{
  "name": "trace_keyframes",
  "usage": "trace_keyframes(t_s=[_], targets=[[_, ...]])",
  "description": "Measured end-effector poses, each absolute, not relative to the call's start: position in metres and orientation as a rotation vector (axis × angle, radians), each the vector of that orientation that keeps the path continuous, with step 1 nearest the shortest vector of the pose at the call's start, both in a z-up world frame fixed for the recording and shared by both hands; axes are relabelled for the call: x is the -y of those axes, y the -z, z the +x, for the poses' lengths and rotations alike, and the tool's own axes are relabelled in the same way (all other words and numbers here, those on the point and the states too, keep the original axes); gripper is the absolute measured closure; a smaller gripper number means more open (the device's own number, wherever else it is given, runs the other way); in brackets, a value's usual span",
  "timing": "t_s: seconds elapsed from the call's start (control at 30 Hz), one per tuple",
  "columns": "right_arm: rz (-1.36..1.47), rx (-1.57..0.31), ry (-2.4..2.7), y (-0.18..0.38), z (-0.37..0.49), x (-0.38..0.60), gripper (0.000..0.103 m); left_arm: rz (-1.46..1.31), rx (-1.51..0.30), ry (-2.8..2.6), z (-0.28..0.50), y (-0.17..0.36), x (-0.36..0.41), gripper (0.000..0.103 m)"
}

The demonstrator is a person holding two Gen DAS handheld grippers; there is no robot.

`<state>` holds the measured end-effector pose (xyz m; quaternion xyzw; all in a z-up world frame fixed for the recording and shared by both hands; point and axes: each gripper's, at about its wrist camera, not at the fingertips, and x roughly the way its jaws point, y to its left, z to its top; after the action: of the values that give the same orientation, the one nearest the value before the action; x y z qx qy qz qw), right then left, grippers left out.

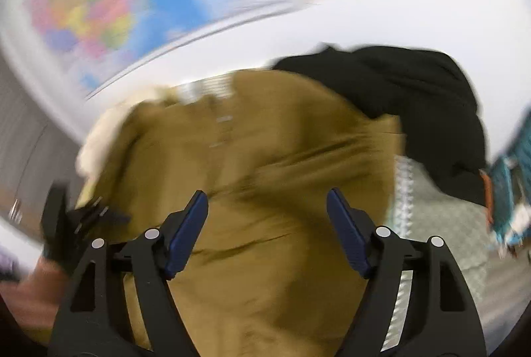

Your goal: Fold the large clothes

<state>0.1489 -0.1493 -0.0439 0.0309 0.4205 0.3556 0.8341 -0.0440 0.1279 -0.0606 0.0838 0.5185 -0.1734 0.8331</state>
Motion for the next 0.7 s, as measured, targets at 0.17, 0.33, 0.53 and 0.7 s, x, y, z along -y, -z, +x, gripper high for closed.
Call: trace_keyframes(t_s=[0.17, 0.33, 0.53, 0.7], targets=[[0.217, -0.968, -0.717, 0.087, 0.183, 0.17, 0.033, 0.229, -1.143, 0.385, -0.036, 0.079, -0.119, 0.052], [0.213, -0.922, -0.762, 0.077, 0.171, 0.165, 0.035, 0.248, -1.029, 0.281, -0.026, 0.038, -0.142, 0.091], [0.102, -0.808, -0.826, 0.052, 0.151, 0.135, 0.035, 0.127, -0.989, 0.141, 0.01, 0.004, -0.195, 0.08], [-0.041, -0.837, -0.825, 0.076, 0.154, 0.086, 0.035, 0.07, -1.021, 0.023, 0.04, 0.023, -0.218, 0.035]])
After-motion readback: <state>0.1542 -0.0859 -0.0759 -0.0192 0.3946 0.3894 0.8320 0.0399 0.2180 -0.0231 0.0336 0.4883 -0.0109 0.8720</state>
